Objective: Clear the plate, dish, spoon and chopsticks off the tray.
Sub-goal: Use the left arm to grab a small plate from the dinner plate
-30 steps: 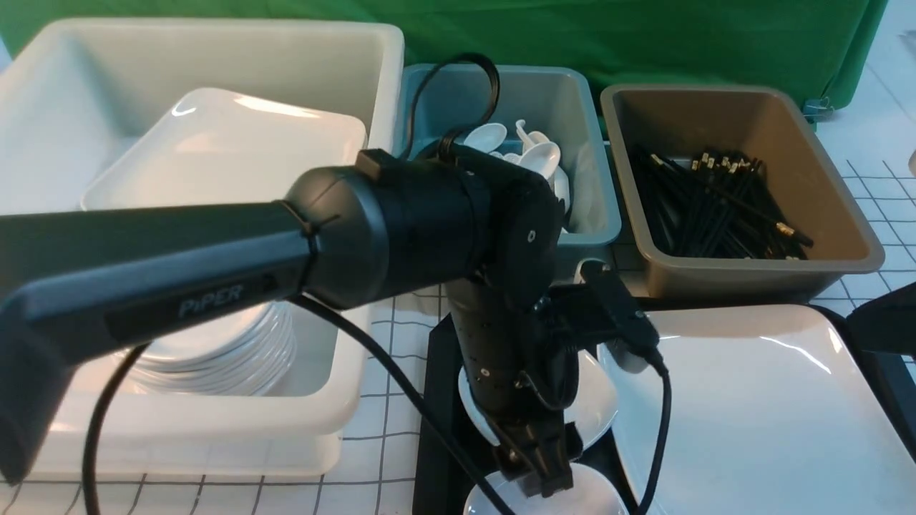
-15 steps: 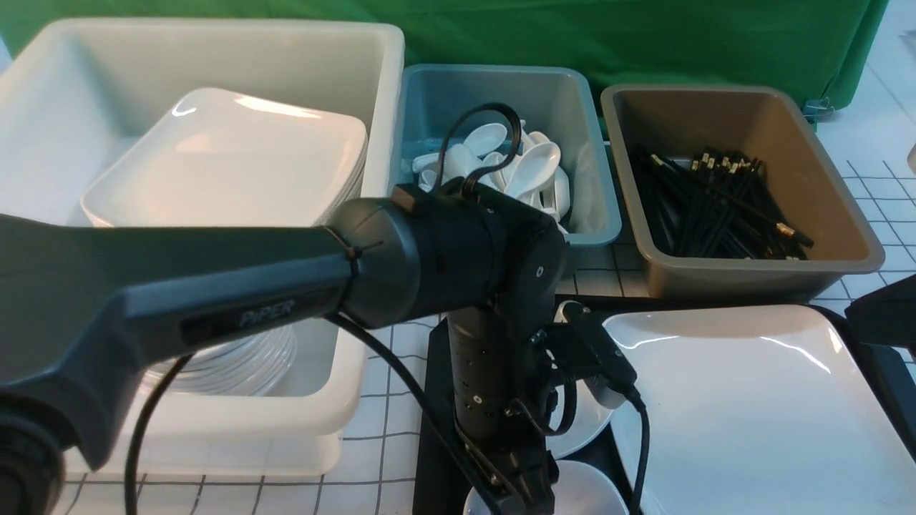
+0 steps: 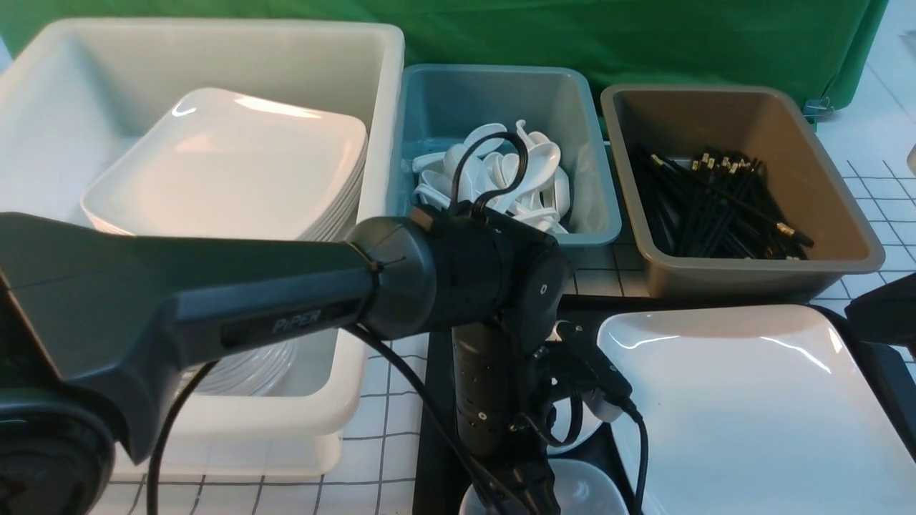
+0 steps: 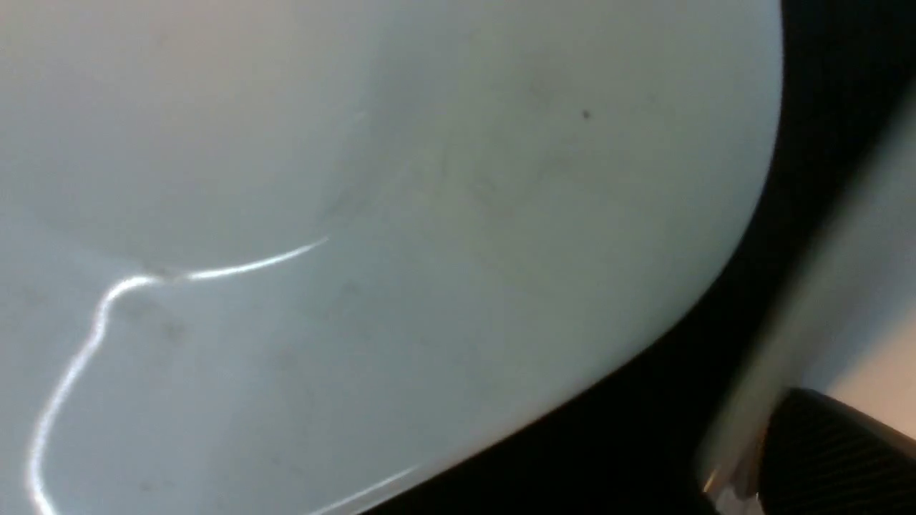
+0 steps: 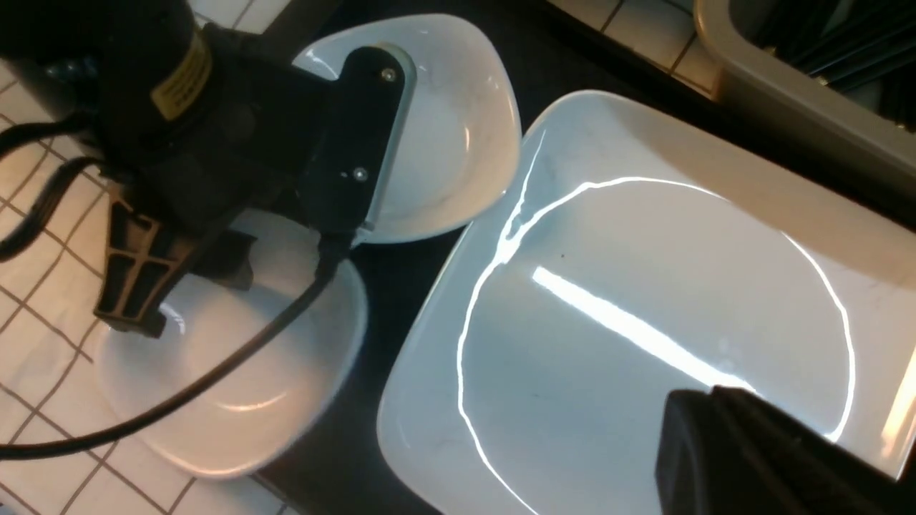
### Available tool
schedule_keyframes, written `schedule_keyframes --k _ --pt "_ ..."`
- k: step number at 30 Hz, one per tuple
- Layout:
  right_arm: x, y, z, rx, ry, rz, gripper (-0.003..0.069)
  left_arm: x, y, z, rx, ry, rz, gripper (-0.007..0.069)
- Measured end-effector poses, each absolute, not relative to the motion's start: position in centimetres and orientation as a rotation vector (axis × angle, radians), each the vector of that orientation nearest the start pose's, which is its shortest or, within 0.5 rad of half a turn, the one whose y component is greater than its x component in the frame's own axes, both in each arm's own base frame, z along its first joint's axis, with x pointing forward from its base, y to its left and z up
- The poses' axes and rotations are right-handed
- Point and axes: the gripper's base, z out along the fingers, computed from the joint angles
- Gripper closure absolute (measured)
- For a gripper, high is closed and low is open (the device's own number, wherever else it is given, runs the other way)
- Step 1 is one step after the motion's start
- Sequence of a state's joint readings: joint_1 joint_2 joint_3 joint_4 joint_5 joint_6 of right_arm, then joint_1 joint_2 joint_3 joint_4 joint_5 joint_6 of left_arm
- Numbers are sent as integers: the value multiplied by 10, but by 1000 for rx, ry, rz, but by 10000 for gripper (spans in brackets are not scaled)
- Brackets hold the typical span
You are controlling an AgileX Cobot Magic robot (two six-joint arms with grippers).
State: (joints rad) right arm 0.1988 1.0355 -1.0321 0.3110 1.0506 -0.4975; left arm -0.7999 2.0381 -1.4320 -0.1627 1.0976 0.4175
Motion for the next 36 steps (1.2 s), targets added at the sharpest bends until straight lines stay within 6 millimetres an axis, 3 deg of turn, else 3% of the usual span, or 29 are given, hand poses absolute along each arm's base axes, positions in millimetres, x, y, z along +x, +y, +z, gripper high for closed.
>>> schedule_keyframes --k 14,18,27,31,35,36 --pt "180 61 357 -764 2366 278 654 260 -287 177 1705 2765 -210 523" --pt "180 61 357 -764 2366 278 654 265 -293 200 1663 2714 -238 580" --pt "173 67 364 -842 2288 350 654 269 -296 292 1517 2477 -312 609" --pt "165 77 376 -921 2175 486 654 273 -275 325 1397 2449 -389 609" --pt "158 89 388 -1010 2042 648 654 292 -231 353 1157 2480 -466 609" --pt "156 93 390 -1047 2000 682 654 300 -206 366 1037 2484 -502 609"
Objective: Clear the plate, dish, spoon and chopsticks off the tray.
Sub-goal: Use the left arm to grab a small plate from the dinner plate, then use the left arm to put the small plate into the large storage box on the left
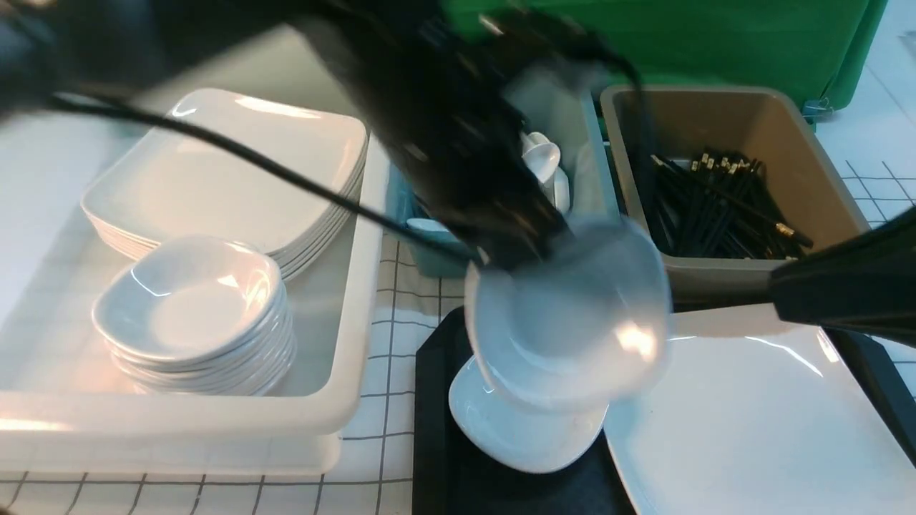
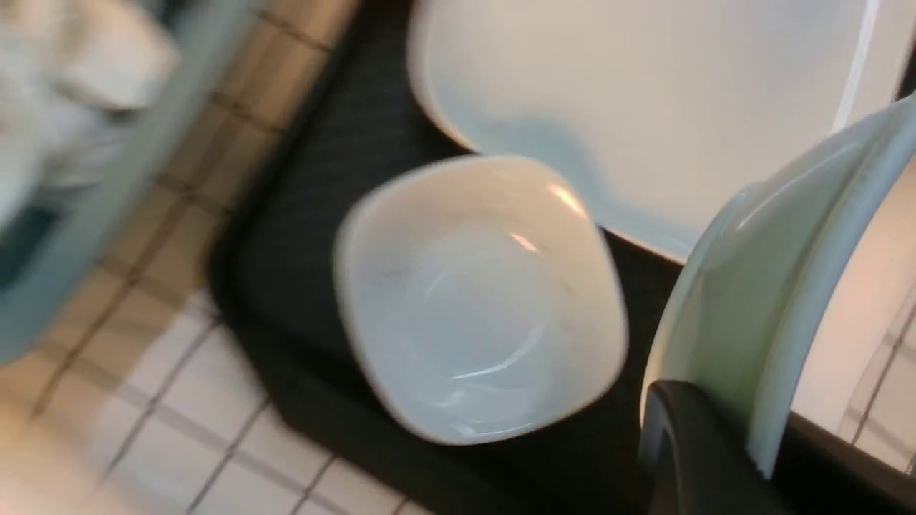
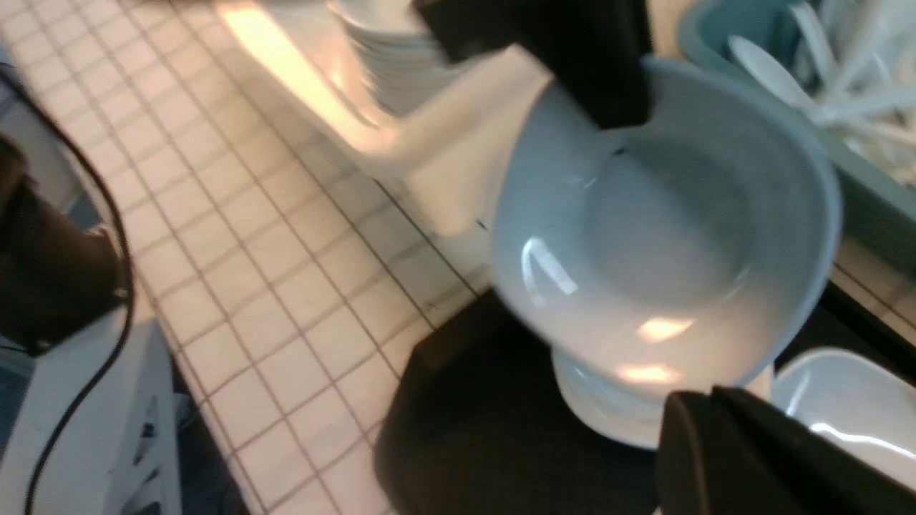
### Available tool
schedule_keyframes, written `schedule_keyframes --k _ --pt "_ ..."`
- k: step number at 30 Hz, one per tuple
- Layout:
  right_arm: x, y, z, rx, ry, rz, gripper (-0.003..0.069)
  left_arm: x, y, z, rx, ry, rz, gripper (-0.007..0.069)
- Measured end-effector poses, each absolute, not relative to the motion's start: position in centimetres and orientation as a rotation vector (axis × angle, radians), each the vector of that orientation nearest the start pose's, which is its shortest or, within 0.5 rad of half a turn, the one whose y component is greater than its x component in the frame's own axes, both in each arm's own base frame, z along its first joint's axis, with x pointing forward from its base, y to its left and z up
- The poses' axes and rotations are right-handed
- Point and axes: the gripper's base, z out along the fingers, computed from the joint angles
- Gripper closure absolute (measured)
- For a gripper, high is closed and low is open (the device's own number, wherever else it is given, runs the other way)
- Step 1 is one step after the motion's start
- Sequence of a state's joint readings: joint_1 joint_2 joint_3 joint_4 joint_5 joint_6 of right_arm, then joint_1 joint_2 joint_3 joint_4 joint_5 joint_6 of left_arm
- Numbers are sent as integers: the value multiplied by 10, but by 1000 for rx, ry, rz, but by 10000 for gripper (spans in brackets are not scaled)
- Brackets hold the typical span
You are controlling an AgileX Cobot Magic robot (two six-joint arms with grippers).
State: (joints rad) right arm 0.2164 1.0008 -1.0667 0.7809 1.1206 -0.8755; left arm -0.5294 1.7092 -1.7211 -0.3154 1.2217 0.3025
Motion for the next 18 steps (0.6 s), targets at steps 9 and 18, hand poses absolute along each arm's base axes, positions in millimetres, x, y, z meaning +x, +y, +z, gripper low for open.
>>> schedule_keyframes --k 9,18 --pt "150 153 378 -1313 1863 825 654 299 -56 401 368 2483 -550 609" --pt "154 175 368 -1381 1822 742 654 273 27 356 -59 2558 -449 609"
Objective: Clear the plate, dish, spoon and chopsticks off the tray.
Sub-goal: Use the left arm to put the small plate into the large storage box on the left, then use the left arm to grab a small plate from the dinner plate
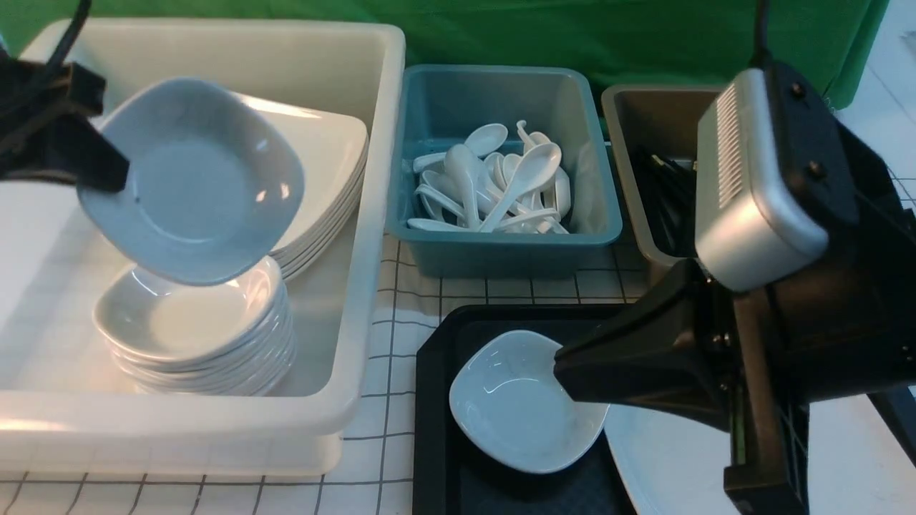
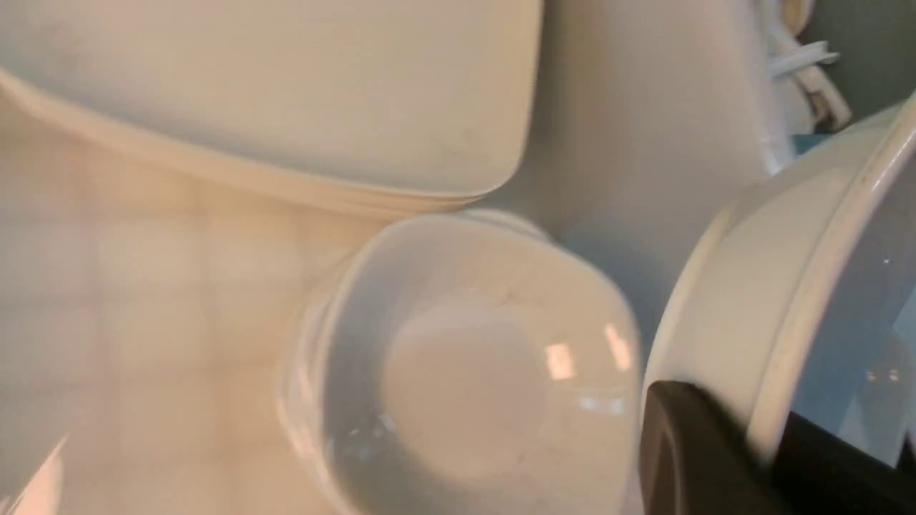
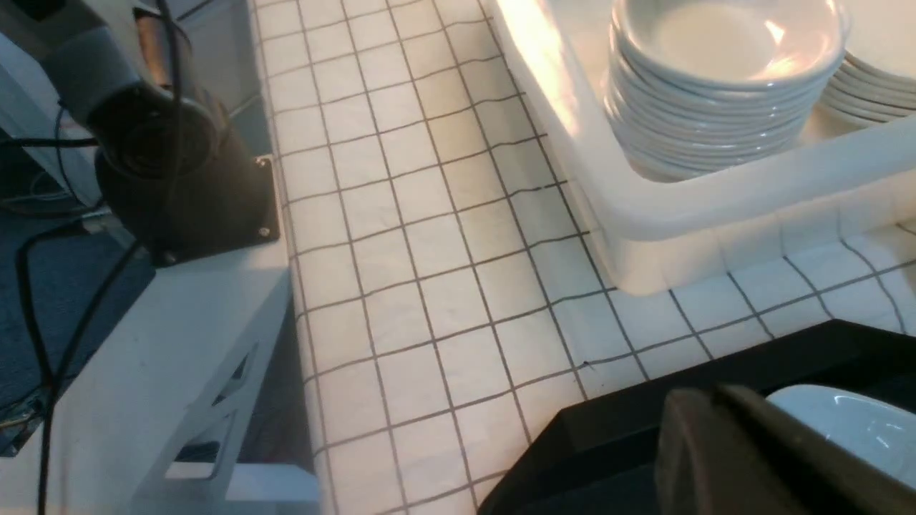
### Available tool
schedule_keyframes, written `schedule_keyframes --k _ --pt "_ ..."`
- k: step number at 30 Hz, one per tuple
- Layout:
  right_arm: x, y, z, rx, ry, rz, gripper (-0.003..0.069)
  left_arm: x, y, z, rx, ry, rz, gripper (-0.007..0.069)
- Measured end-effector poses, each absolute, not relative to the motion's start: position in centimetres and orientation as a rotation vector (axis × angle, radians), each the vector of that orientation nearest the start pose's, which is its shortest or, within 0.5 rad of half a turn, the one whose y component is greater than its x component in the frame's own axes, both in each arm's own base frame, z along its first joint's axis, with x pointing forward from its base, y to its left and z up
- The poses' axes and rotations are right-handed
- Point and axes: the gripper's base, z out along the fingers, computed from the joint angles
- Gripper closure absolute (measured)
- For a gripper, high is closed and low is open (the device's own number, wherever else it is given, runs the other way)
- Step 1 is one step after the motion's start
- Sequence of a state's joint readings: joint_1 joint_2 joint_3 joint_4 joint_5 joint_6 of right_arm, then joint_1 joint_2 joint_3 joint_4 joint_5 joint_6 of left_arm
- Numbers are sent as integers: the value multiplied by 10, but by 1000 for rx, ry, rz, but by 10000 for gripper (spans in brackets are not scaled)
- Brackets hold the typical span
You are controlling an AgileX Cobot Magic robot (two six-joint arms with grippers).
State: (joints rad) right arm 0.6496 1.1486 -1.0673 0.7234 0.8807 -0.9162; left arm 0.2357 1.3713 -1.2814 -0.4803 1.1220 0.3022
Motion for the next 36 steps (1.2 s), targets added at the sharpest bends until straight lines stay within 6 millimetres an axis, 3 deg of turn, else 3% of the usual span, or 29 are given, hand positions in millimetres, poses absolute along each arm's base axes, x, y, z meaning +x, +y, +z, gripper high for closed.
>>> schedule_keyframes --k 7,9,11,12,13,17,20,23,26,30,32,36 --pt "162 175 371 -1262 1827 695 653 271 38 311 -117 2589 -405 582" --pt "165 174 371 -1233 1836 671 653 272 40 306 -122 2577 -372 515" --pt "167 173 370 -1216 1854 641 653 273 42 305 -118 2566 -333 422" --pt "167 172 370 -1219 1853 636 653 273 42 306 -118 2564 -332 422" --pt "169 171 369 -1215 1871 602 653 273 44 306 -103 2567 -301 335" --pt "174 164 365 -1201 1924 488 652 274 48 315 -64 2563 -238 189" --pt "181 155 363 -1154 1982 400 652 277 48 327 -46 2544 -223 158" --pt "195 132 366 -1067 2073 223 652 279 40 347 7 2521 -231 186" --pt "207 107 366 -998 2148 69 652 281 7 361 178 2499 -267 328" --pt "216 76 362 -872 2265 -27 652 276 -69 360 523 2463 -372 561" --pt "218 64 361 -817 2313 -48 652 269 -116 355 736 2415 -427 609" --pt "216 55 358 -771 2383 -29 652 252 -191 330 1086 2345 -471 617"
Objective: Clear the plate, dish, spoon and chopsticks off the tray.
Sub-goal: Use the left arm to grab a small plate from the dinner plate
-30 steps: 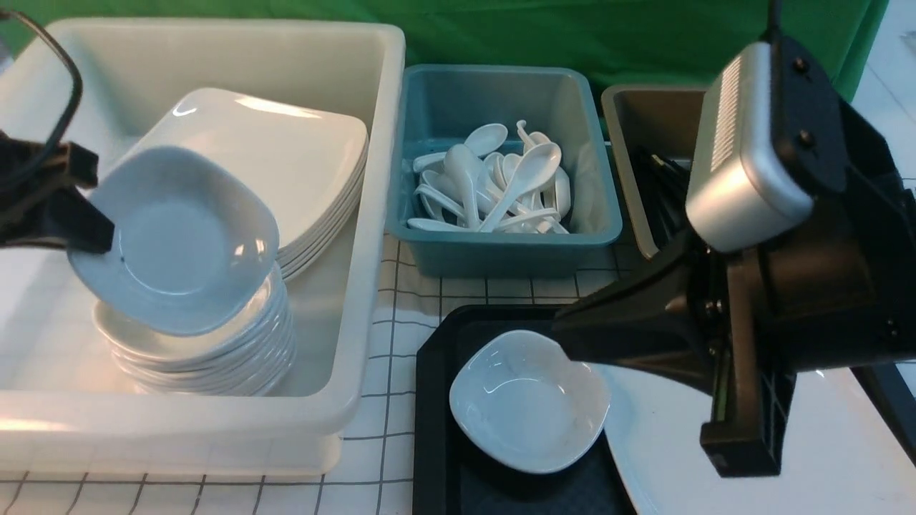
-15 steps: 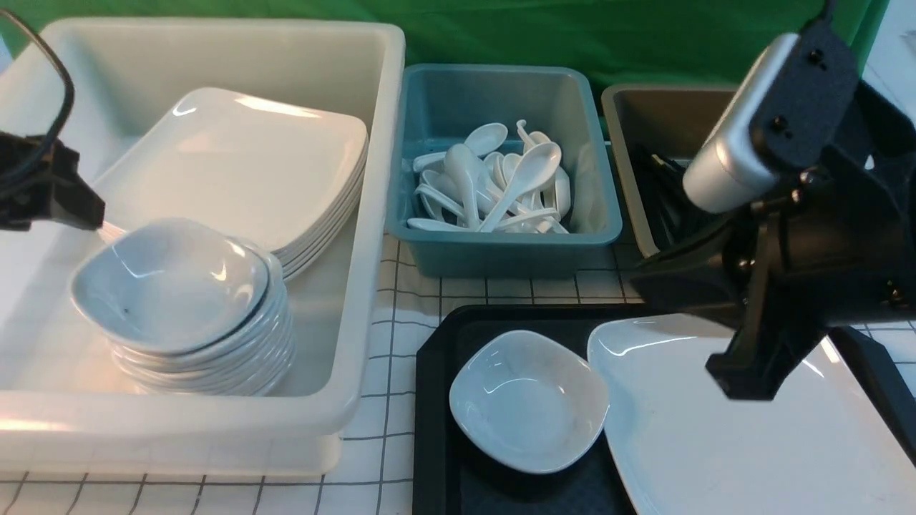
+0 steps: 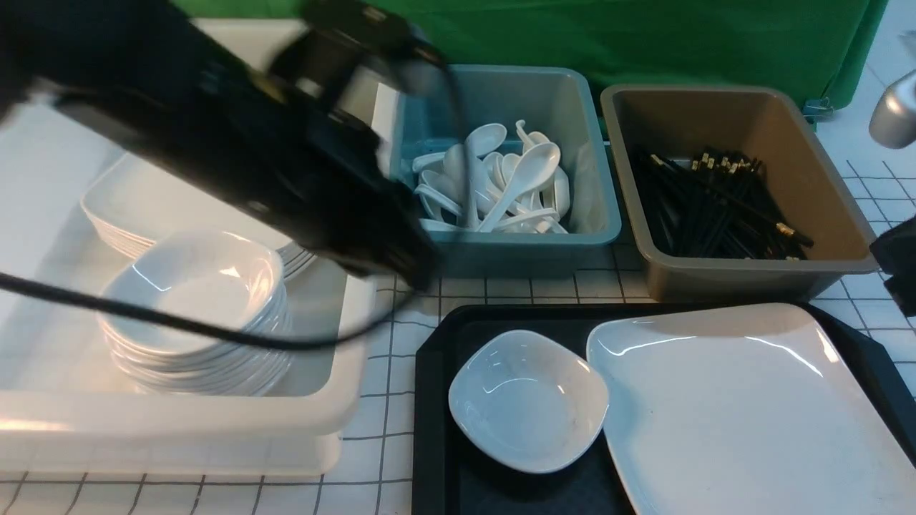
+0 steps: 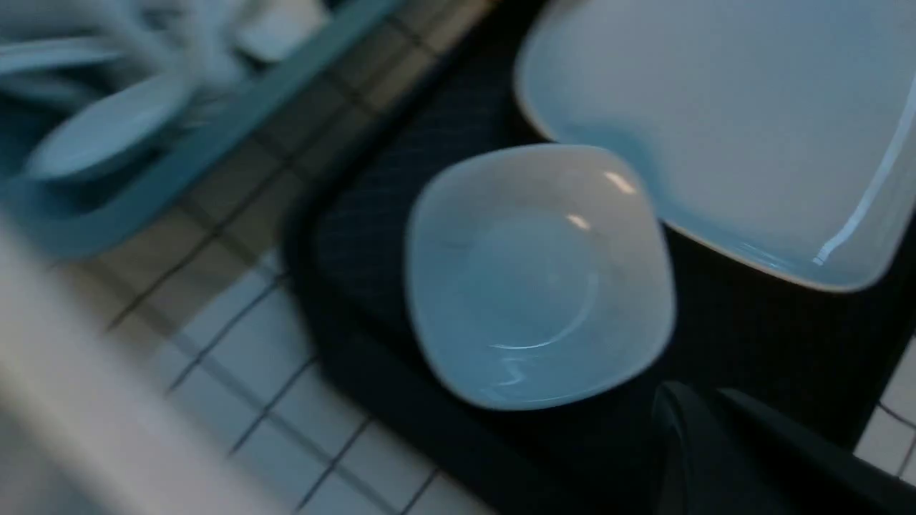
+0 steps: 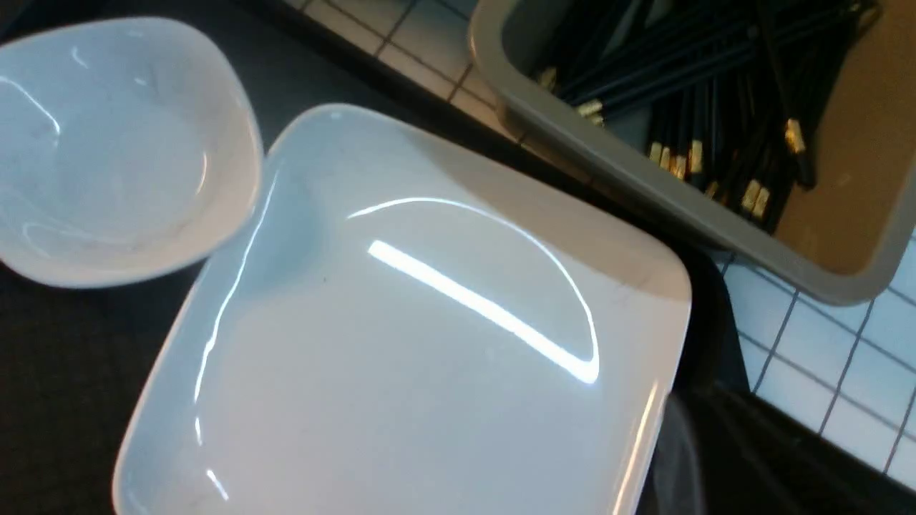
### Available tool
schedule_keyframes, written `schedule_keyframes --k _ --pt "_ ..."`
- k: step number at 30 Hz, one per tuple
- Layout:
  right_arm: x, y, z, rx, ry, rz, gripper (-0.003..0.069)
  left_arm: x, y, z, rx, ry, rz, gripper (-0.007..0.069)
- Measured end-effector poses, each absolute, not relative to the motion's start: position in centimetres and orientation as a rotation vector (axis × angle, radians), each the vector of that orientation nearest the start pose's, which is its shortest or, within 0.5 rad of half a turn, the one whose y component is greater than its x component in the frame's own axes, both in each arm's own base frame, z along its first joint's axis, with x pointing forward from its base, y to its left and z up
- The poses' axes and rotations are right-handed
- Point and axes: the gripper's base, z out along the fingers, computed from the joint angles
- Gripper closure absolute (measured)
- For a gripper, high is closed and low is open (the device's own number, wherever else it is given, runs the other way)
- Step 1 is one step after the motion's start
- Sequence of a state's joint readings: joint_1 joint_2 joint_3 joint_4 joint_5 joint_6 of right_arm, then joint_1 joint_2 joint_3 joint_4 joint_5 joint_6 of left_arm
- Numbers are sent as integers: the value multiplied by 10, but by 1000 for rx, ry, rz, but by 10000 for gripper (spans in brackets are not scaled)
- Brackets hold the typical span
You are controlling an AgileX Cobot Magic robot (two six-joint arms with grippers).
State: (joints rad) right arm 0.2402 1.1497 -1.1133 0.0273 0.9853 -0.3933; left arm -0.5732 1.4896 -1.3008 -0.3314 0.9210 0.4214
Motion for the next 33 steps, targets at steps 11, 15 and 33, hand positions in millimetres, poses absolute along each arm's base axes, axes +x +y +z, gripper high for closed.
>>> schedule_keyframes --k 11,15,33 --pt "201 70 352 -861 2475 255 652 230 -298 209 1598 2335 -143 316" --pt "200 71 350 -876 2476 275 652 231 -311 189 1625 2285 -107 197" --pt "202 72 351 -881 2444 267 652 247 -319 170 1594 2295 24 503"
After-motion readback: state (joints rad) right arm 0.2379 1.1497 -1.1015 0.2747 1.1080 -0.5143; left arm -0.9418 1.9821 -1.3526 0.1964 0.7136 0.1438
